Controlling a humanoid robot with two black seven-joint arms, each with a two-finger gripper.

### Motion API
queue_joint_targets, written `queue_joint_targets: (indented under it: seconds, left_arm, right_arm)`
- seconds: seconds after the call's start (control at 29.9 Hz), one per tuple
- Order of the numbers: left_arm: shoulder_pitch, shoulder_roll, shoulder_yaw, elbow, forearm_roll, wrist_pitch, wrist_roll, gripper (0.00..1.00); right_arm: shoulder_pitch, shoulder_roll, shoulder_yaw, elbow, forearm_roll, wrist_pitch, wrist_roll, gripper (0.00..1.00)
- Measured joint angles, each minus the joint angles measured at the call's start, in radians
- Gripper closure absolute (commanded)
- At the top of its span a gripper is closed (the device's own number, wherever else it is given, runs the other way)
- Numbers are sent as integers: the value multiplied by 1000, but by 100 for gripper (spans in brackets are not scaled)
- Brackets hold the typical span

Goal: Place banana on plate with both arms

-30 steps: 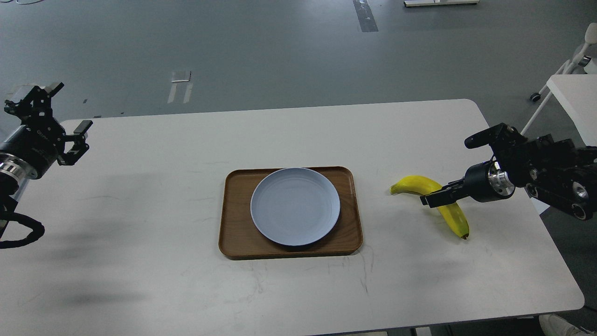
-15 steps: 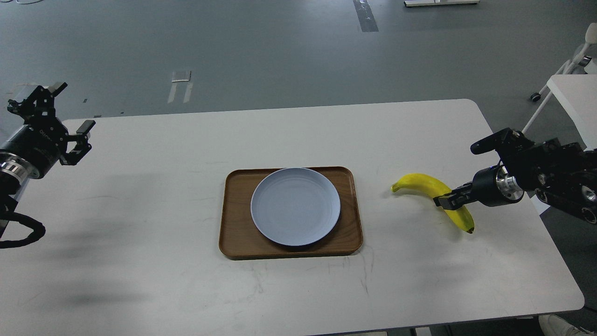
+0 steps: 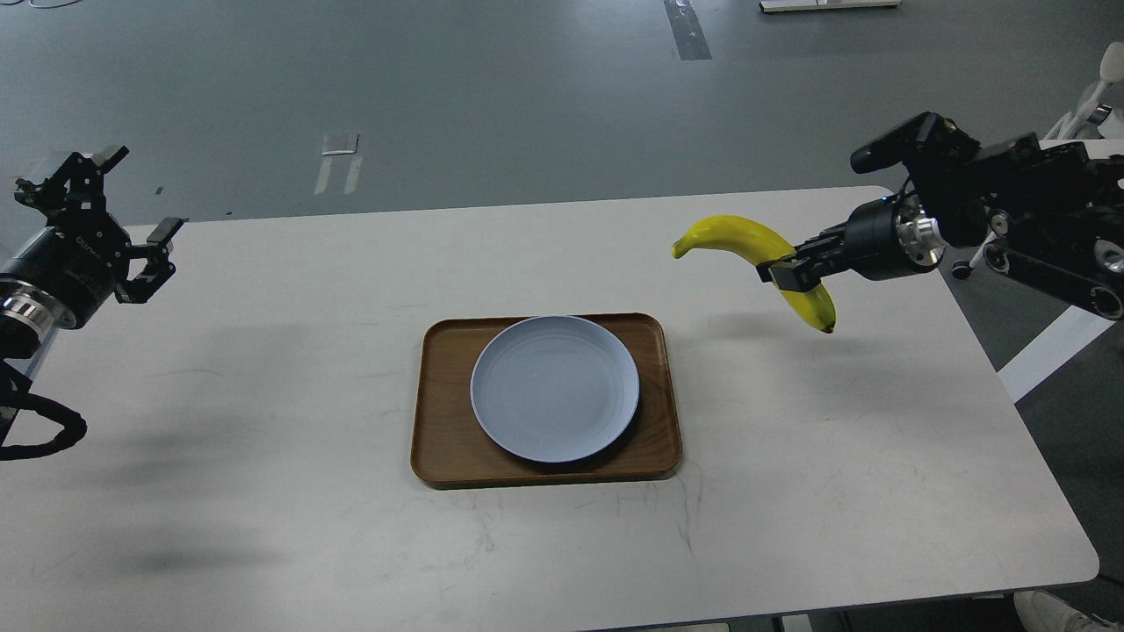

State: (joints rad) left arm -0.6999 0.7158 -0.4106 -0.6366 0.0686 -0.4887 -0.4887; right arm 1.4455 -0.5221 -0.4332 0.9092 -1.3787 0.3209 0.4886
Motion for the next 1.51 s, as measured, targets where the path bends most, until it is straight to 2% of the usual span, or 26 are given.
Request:
queue_joint_targets:
  seconds: [0.37,0.43,0.6,0.87,0.94,0.97,1.0,1.17,1.2,1.27,1.3,1.37,1.4,1.51]
  left_arm:
    - [2,1,-7,-6,-4,0,0,1]
    - [2,1,-8,-6,-4,0,0,1]
    - [2,-2,-8,-5,-6,0,0,1]
    - [2,-2,-8,-5,-6,0,0,1]
    - [2,-3,-8,-5,-6,0,0,1]
    - [2,-4,-8,-5,-6,0,0,1]
    - [2,-4,-8,-5,-6,0,0,1]
    - [2,-3,-8,-4,-6,0,0,1]
    - [2,-3,-8,-4,-6,0,0,1]
    - [2,-3,-8,-5,-6,0,0,1]
    - [1,-3,-9,-5,-6,0,0,1]
    - [1,-3,-9,-5,-6,0,0,1]
    - [1,-3,-10,-5,-6,0,0,1]
    - [1,-3,-10,-5,-6,0,0,1]
  right_arm:
    - [19,312,-99,-84,133,15,0,100]
    - [9,349,-116,-104,138,15,0,98]
    - [-50,426,-125,-155,142,13,0,92]
    - [-95,482,-117,-194,182,4,0,84]
    - [-97,493,-116,-202,193,3,0,77]
    - [-97,501,-116,-209,195,3,0,69]
    - [-97,506,-116,-214,196,3,0,68]
    - [-107,517,-117,-228,197,3,0,48]
    - [-111,517,-117,-229,197,3,0,48]
    - [-115,517,-117,-231,197,3,0,31]
    - [-116,517,-117,-231,197,3,0,27]
    - [-116,517,-116,-232,198,3,0,8]
    - [-116,514,-115,-232,198,3,0,5]
    - [-105,495,-108,-233,200,3,0,4]
